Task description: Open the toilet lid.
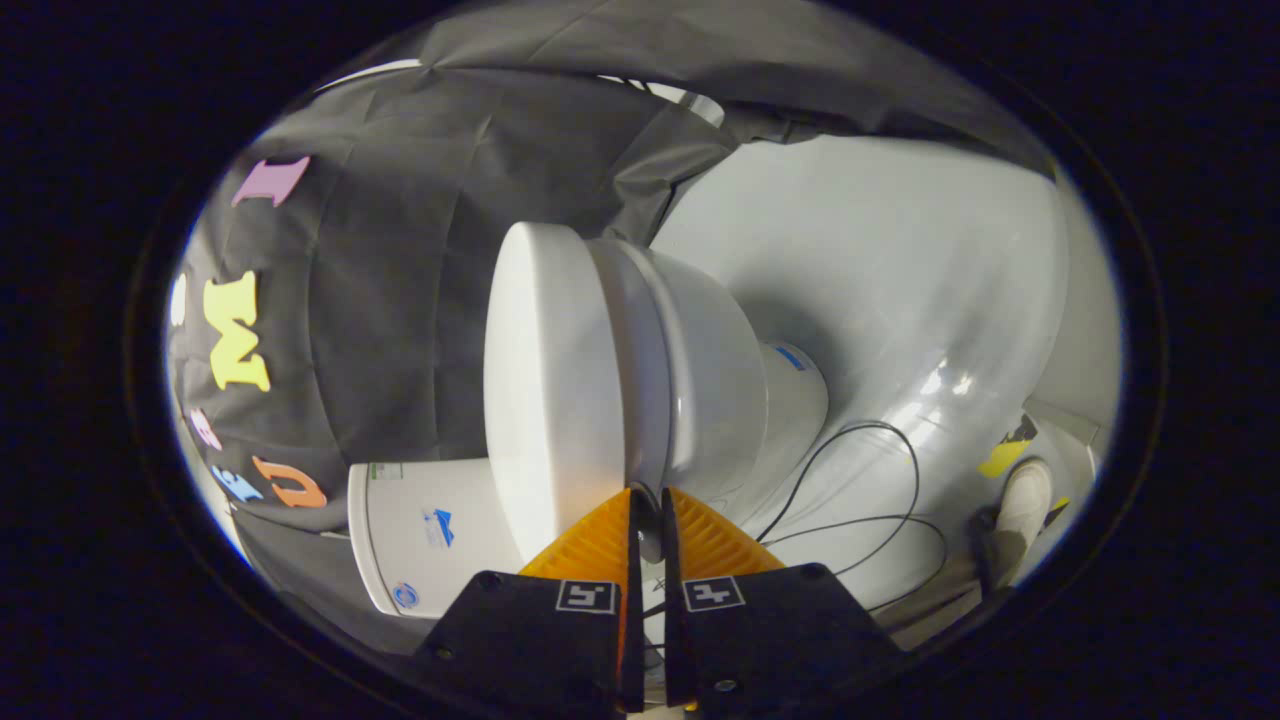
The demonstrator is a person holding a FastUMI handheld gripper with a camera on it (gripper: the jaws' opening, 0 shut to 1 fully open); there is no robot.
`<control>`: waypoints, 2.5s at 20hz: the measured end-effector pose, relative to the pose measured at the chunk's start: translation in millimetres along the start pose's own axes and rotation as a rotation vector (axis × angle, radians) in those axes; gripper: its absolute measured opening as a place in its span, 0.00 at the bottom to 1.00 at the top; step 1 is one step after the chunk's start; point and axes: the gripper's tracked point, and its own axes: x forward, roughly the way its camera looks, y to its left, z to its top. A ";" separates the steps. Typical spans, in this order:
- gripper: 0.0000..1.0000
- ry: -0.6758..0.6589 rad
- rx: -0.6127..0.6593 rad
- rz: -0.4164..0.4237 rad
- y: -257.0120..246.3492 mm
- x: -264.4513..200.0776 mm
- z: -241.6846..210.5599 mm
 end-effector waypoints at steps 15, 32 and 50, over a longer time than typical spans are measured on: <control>0.11 -0.041 -0.201 0.010 64.6 -41.7 -1.7; 0.11 -0.155 -0.530 -0.002 176.6 -78.8 -50.5; 0.11 -0.233 -0.764 -0.048 249.6 -81.3 -110.3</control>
